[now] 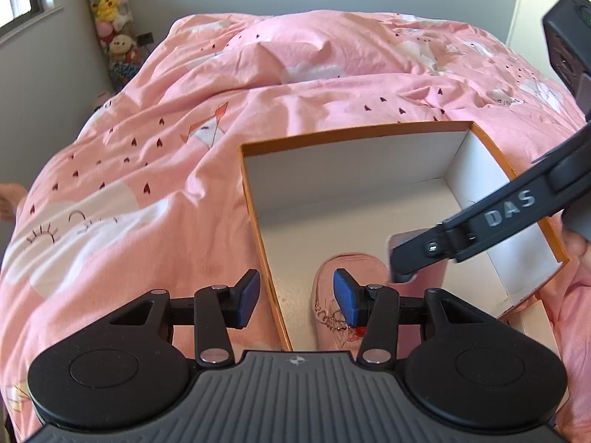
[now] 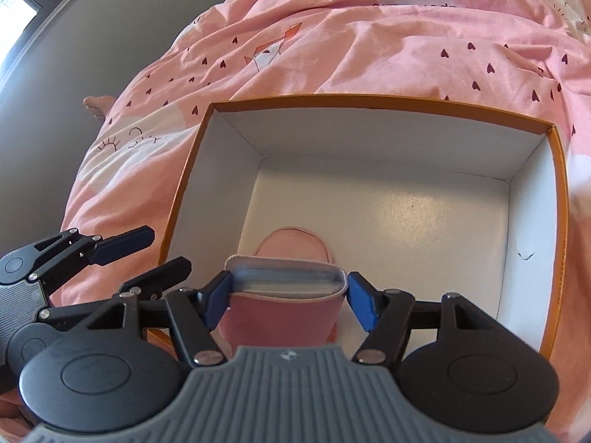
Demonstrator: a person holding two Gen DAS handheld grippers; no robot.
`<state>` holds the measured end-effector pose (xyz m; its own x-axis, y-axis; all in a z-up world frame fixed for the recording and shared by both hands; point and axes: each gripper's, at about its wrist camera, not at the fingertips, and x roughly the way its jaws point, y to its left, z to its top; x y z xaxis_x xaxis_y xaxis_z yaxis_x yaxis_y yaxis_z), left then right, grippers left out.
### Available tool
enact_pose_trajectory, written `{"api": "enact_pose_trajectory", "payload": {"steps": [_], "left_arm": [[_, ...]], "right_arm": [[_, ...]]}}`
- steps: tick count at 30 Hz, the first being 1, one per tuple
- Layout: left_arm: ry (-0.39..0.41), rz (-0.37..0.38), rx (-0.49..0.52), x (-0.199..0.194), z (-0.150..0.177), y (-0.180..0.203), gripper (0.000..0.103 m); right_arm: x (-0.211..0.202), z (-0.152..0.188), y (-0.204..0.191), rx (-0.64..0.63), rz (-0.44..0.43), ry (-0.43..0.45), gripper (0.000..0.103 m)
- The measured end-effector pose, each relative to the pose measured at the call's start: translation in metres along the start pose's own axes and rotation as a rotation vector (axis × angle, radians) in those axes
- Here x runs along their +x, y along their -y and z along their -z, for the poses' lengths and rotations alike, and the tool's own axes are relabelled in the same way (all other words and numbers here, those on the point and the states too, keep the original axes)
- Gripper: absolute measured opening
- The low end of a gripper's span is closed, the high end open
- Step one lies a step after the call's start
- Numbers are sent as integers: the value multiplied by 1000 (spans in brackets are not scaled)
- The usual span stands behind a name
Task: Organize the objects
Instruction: 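Open the left gripper to drop the pouch while the right gripper lowers the wallet into the box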
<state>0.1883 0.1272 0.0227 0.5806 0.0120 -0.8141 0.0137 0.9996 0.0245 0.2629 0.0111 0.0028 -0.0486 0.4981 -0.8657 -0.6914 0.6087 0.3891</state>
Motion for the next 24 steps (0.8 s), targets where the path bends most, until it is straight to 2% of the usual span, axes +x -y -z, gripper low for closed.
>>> {"api": "enact_pose_trajectory", "payload": {"steps": [4,6,12,18,24], "left_arm": [[0,30,-33,7,10,-7,56],[-4,43,-56,9,15,-11,63],[-37,72,-82,24,22,-16,67],[-51,88,-94,36,24,-13,77],[-76,81,-88,43,26,-13,76]], "right_arm": [[24,-13,-2,65,30,-15,69],[35,-20,2,108,36,-21,69],[68,-33,7,167,37,-65,71],[83,-32,16,239,-59,-135,75],[72,-22,24,274,-108,-143,75]]}}
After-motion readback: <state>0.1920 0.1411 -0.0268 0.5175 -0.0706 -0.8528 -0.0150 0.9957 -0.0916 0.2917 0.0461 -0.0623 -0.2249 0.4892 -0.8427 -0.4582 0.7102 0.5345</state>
